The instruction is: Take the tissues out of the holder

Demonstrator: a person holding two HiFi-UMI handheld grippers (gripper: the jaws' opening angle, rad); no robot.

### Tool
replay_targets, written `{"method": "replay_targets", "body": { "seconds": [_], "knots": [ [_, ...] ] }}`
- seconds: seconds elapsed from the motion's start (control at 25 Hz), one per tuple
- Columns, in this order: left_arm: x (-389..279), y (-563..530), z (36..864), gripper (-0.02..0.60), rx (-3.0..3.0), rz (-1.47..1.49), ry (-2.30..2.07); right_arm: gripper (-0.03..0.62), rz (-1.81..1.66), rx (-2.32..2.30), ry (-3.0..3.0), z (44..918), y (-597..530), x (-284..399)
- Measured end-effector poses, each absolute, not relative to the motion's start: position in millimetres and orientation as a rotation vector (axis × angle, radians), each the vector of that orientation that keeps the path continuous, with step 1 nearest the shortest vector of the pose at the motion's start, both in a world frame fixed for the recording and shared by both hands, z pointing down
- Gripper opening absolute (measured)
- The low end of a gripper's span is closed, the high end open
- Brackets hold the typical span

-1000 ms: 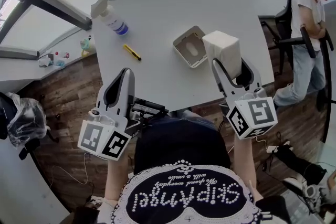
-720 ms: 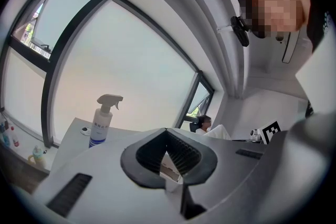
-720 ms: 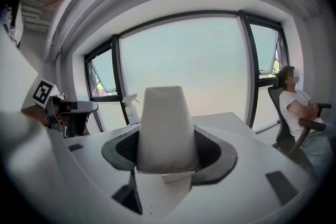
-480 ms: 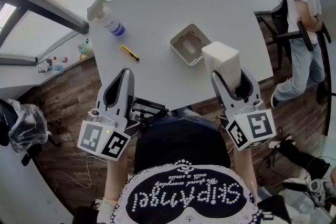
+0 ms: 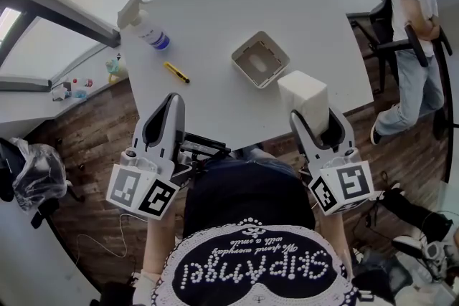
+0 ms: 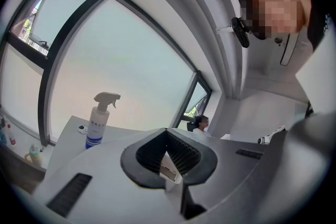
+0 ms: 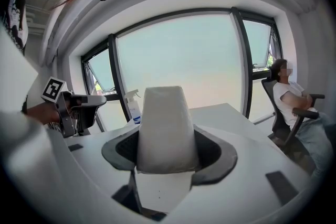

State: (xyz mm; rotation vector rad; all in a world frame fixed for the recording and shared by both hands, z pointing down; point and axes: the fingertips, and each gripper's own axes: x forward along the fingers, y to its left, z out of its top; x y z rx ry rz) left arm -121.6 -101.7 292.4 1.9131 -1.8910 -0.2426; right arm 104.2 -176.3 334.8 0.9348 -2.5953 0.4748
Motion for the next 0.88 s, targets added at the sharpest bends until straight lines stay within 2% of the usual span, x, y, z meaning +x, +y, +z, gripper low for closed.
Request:
{"method": "replay_targets", "body": {
  "seconds": [0.88],
  "knots": [
    [-116, -96, 295, 0.002, 1.902, -0.245, -1.882, 0.265, 0.504, 0.904, -2.598, 338, -144, 108]
  ]
}}
